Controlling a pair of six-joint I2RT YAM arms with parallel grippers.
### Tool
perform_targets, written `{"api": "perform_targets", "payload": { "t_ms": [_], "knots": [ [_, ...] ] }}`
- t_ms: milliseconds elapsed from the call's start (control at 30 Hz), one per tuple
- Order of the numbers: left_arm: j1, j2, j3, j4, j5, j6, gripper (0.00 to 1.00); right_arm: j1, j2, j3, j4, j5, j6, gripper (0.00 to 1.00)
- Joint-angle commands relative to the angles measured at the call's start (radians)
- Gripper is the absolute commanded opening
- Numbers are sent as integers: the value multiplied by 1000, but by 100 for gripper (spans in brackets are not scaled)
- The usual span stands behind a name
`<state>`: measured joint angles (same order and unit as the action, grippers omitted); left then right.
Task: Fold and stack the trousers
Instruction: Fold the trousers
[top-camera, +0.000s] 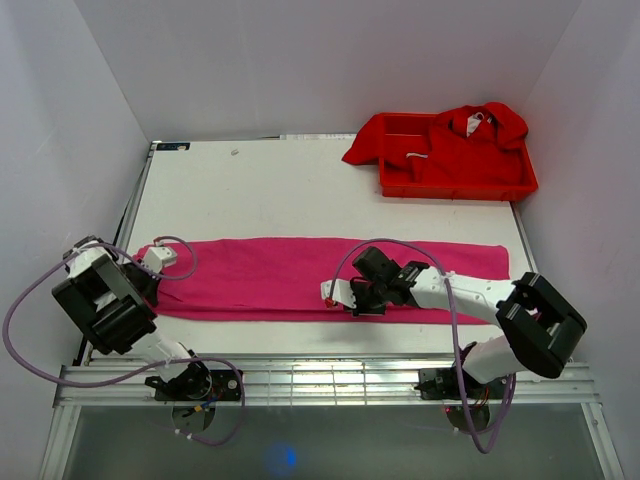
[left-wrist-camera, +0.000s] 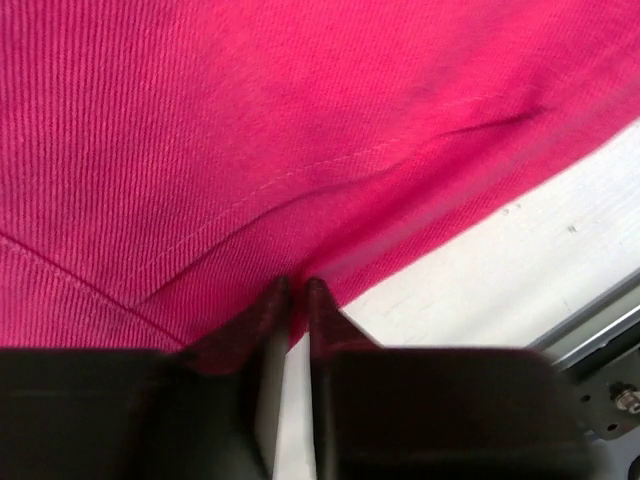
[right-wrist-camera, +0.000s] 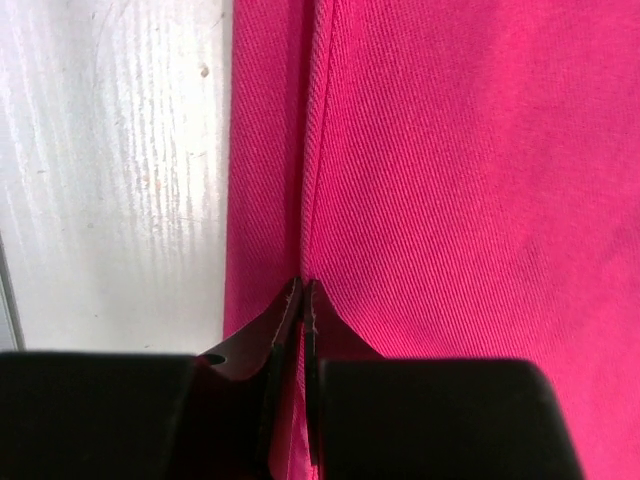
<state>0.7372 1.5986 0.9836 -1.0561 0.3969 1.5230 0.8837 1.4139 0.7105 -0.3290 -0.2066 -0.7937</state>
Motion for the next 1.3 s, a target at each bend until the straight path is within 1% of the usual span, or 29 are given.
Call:
{"api": "perform_targets", "payload": {
  "t_ms": [0,33,67,100,133,167,200,267,300,333,400,433,467,500,533,567,600,633,667,700,733,800,833,867,933,1033,1133,1267],
  "knots": [
    [13,12,3,87,-33,-24,29,-9,39,32,-111,-42,4,8],
    [11,6,7,76,-27,-27,38,-8,42,38,-120,-50,4,8],
    [11,-3,16,62,-18,-24,51,-9,43,47,-131,-69,4,22],
    [11,-35,23,45,8,-3,55,-9,39,64,-149,-77,7,30],
    [11,-55,29,15,25,5,57,-9,19,72,-156,-82,13,41],
    [11,-75,36,-1,45,12,67,-9,2,76,-159,-83,20,55],
    [13,-115,61,-13,87,14,73,-12,-16,78,-160,-80,25,57],
    [10,-147,98,-65,134,19,79,-34,-87,86,-166,-83,31,61],
    [10,-161,134,-80,157,16,83,-49,-110,92,-182,-97,28,61],
    [-2,-178,148,-106,196,2,83,-102,-137,116,-238,-115,22,61],
    [-25,-187,164,-120,218,-20,84,-187,-162,136,-298,-197,-8,61],
    [-56,-190,161,-120,233,-35,83,-289,-188,142,-327,-217,-31,60],
    [-71,-189,152,-120,237,-62,82,-345,-202,144,-393,-229,-65,56],
    [-88,-186,138,-117,237,-76,81,-398,-217,144,-430,-225,-160,53],
    [-119,-180,109,-99,235,-96,79,-513,-240,142,-471,-215,-221,51],
    [-130,-163,93,-87,231,-133,78,-576,-250,136,-549,-189,-286,47],
    [-140,-152,78,-76,227,-148,77,-641,-256,133,-583,-174,-356,46],
    [-157,-143,61,-50,223,-161,76,-775,-259,132,-610,-160,-487,46],
    [-163,-134,35,-33,212,-175,76,-843,-251,135,-631,-125,-553,45],
    [-170,-117,21,-16,206,-202,75,-908,-238,148,-669,-105,-615,45],
    [-176,-112,7,17,198,-214,76,-1021,-196,159,-685,-87,-719,45],
    [-180,-97,-23,44,168,-237,75,-1109,-141,217,-723,-44,-801,45],
    [-185,-94,-31,63,155,-242,75,-1176,-77,240,-731,-36,-827,45],
    [-185,-89,-36,76,148,-250,75,-1202,-46,263,-737,-18,-866,46],
    [-185,-72,-43,90,117,-259,75,-1253,46,331,-746,-5,-889,46],
    [-185,-39,-49,102,70,-274,75,-1269,130,383,-751,6,-903,48],
    [-185,-3,-54,116,30,-290,75,-1269,180,386,-757,19,-917,49],
    [-185,11,-49,120,17,-299,74,-1272,204,344,-754,76,-941,49]
  ]
}}
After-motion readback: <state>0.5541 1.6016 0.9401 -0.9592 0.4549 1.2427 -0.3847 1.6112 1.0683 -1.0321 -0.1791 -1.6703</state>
